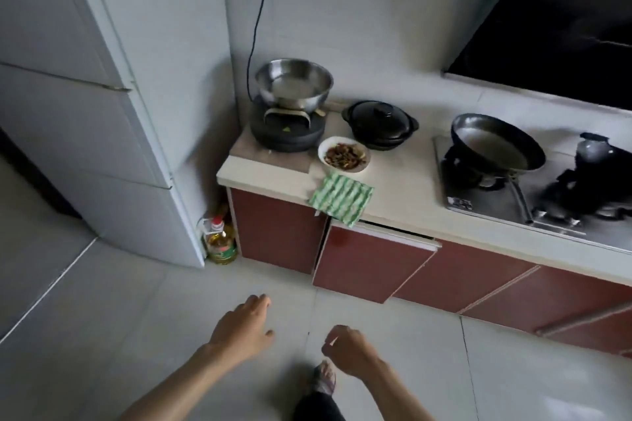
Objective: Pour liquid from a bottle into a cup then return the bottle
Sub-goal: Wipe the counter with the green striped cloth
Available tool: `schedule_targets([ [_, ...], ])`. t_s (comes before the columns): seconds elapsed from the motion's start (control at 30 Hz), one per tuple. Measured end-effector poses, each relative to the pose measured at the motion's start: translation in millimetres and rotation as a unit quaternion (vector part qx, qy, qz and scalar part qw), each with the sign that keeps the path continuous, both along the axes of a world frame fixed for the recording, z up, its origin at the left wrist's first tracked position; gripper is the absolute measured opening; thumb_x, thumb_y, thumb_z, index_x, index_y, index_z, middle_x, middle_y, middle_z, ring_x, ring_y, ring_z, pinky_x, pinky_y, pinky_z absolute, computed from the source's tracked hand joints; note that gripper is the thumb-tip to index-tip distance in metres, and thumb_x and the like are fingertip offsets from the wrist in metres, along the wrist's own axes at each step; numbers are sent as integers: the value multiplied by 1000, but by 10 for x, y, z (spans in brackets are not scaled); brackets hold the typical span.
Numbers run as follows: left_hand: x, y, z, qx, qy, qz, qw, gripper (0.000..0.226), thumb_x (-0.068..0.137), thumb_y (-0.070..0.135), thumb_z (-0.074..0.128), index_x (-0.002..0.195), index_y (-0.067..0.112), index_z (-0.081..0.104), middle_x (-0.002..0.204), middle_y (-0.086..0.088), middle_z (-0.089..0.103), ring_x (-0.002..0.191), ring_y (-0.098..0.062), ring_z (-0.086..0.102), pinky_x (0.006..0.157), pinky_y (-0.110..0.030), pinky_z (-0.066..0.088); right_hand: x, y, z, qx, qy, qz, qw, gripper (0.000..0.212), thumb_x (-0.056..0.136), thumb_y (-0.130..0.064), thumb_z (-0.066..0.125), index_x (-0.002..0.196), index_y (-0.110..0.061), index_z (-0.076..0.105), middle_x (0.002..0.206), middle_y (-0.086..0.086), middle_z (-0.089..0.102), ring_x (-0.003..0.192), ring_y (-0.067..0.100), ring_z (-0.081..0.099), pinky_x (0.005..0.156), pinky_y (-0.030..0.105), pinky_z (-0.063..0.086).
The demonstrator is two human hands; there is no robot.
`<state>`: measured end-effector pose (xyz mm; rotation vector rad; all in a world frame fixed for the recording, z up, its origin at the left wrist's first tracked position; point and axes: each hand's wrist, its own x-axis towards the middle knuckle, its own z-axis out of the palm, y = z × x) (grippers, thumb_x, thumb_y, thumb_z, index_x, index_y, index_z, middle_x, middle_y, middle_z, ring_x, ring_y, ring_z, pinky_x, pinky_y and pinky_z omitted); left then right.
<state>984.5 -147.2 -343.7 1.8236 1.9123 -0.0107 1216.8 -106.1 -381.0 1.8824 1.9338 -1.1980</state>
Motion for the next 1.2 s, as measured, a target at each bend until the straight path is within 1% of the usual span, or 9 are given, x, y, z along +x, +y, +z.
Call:
schedule_targets([
  [0.07,-129,71,-118,-22,-5,24,999,46,86,42,56,124,20,42,123,0,50,104,-22,59,71,-30,36,-107,250,-119,-13,-10,22,1000,7,91,-33,59,97,-30,61,110,6,70,100,23,66,79,25,46],
  [0.27,-424,808,-313,-44,14,68,997,47,84,41,53,124,20,43,123,-1,50,107,-23,58,76,-35,41,-517,1467,-299,5,33,48,998,29,90,-29,59,117,-22,67,119,2,69,109,23,66,84,28,49],
  [0.37,-514,1267,-299,-57,23,93,994,44,88,38,53,125,19,42,124,-2,50,107,-24,58,84,-37,46,-657,2100,-282,28,68,18,997,32,91,-25,59,121,-20,66,123,1,69,114,26,63,84,29,46],
  [0.53,-718,2042,-247,-32,9,162,986,42,90,37,55,126,19,42,125,0,53,105,-19,61,84,-30,49,-729,3064,-256,182,87,7,979,32,89,-25,64,120,-18,62,122,6,62,115,30,58,95,42,48],
  [0.63,-823,2337,-228,-40,4,200,979,41,90,35,54,125,19,42,127,0,52,106,-20,60,83,-32,48,-702,3560,-333,230,30,23,972,57,89,-39,68,138,-14,51,140,7,54,132,30,47,108,47,40],
  [0.73,-963,2487,-313,-42,2,237,971,43,88,35,56,126,20,43,129,2,52,108,-20,60,82,-32,46,-712,3917,-463,203,-27,28,978,77,98,-46,49,160,-12,17,168,8,15,154,29,13,124,48,11],
  [0.83,-1164,2593,-356,-51,-1,249,967,43,86,32,56,126,20,44,130,1,51,110,-23,59,85,-35,45,-817,4142,-620,164,-43,12,986,75,103,-59,21,161,-21,-6,170,1,-11,156,25,-8,124,54,-6],
  [0.97,-1460,2738,-402,-58,-1,250,967,41,84,31,55,123,22,45,129,2,52,111,-23,58,88,-36,46,-940,4088,-925,200,-91,-41,975,79,97,-68,5,158,-24,-18,168,-1,-18,154,18,-18,121,54,-16],
  [1.2,-2227,2934,-502,-58,-10,227,972,37,84,31,56,119,24,45,127,6,54,109,-19,60,84,-36,47,-1249,3947,-1121,239,-133,-89,958,72,101,-61,3,160,-21,-9,169,2,-12,155,19,-14,123,54,-8],
])
